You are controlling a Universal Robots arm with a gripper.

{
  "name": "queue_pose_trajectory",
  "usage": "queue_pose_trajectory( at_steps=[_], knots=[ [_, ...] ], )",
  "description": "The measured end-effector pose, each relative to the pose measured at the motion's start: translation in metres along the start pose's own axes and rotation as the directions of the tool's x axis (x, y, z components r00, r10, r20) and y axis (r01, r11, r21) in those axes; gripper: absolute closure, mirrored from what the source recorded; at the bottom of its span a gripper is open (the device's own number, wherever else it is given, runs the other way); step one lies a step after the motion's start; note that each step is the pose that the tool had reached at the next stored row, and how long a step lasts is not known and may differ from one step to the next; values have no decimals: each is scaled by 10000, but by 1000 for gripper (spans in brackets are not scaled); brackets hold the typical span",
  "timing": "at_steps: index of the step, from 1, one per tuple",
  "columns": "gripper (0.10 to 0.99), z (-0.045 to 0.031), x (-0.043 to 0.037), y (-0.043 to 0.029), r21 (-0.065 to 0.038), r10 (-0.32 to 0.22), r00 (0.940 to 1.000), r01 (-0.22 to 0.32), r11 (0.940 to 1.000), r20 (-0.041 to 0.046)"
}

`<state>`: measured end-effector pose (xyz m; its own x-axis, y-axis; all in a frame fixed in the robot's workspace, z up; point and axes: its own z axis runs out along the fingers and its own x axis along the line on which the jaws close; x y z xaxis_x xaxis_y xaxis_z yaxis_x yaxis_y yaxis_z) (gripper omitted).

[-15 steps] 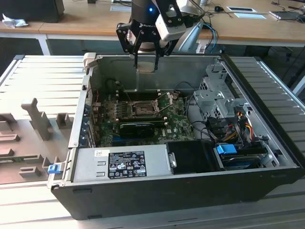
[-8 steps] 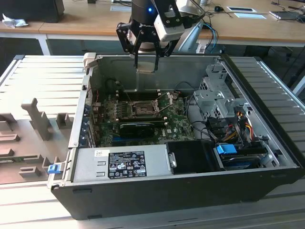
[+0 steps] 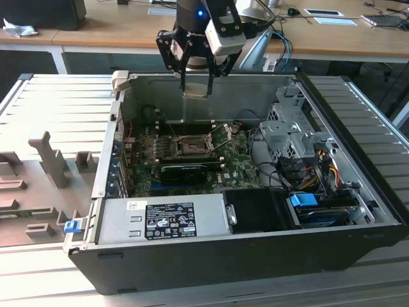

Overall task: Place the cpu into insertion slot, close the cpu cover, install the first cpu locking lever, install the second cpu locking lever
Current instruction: 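Place the cpu into insertion slot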

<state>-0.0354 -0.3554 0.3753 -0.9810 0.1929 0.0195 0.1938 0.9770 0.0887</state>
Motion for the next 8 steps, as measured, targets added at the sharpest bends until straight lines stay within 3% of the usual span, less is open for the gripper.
queue_pose_trajectory(
  at_steps=[8],
  knots=[
    [557, 11, 0, -1, 2, 63, 10000, -63, 10000, 3]
  ],
)
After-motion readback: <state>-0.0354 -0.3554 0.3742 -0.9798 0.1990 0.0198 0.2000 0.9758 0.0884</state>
